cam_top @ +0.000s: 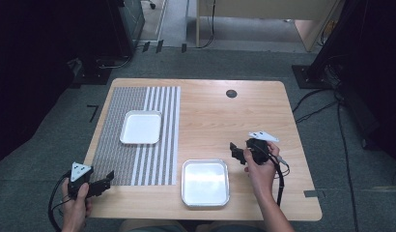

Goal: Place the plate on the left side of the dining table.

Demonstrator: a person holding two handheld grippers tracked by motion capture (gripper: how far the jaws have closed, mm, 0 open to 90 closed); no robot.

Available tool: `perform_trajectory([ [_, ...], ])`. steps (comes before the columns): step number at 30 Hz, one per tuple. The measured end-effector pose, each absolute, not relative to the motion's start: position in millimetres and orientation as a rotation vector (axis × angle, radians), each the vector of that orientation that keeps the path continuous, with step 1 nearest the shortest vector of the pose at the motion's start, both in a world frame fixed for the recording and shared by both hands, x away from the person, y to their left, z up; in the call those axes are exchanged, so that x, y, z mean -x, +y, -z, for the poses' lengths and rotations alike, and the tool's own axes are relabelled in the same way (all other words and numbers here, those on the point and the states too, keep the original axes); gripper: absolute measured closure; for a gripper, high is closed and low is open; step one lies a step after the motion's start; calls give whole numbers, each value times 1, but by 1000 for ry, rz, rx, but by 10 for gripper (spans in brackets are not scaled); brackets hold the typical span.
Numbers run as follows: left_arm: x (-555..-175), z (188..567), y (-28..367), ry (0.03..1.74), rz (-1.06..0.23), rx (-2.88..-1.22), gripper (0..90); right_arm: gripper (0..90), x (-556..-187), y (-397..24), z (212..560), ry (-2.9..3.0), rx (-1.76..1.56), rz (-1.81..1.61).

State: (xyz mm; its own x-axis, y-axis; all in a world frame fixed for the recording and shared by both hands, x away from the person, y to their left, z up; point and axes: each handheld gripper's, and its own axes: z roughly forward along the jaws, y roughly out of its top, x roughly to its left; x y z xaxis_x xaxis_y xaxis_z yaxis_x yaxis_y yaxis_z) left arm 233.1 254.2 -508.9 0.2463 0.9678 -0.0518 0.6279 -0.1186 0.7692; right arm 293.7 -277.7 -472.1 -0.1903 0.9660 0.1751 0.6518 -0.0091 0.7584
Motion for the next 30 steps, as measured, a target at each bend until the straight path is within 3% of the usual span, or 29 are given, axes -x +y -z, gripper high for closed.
perform_trajectory([
  [30, -228, 512, 264, 1474, -647, -1857, 142, 202, -233, -390, 499, 1713, -1802, -951],
])
